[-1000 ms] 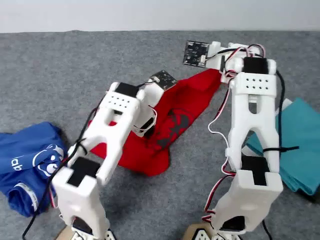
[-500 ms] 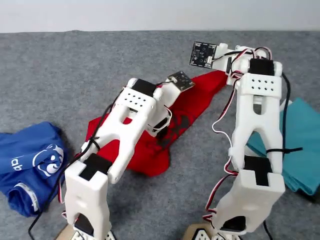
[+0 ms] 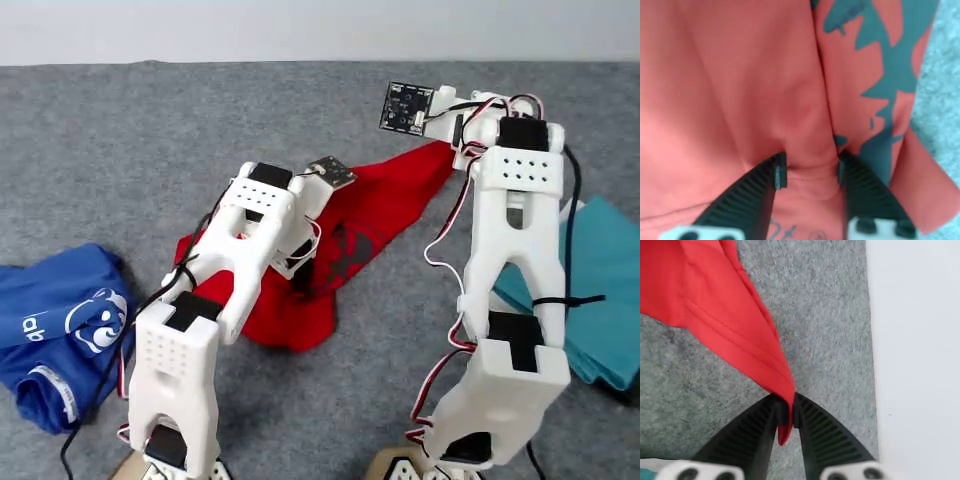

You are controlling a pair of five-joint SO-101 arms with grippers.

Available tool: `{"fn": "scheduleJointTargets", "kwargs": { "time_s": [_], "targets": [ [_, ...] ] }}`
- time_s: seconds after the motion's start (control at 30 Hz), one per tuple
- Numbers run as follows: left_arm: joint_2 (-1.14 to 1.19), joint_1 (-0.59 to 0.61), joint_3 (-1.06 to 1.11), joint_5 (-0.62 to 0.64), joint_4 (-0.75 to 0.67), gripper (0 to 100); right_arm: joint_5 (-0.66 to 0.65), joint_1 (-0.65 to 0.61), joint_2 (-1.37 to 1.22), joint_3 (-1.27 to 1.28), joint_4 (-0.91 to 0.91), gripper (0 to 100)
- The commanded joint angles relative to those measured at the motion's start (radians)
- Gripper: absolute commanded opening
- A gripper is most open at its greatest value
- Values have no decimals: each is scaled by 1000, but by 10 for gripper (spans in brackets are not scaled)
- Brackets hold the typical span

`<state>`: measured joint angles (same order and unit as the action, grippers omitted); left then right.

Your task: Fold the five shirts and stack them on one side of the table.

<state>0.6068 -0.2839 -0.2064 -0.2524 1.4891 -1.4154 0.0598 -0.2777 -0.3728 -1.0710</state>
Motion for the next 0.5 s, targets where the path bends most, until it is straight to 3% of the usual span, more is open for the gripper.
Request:
{"fn": "scheduleJointTargets", "kwargs": {
  "time_s": [0.0,0.17,0.47],
  "targets": [
    [-8,8,-25,11,-21,127,11,12,41,-9,18,10],
    [-12,5,-25,6,-14,10,11,12,42,-9,18,10],
    [-219,12,-25,5,72,6,38,15,44,-9,18,10]
  ]
}}
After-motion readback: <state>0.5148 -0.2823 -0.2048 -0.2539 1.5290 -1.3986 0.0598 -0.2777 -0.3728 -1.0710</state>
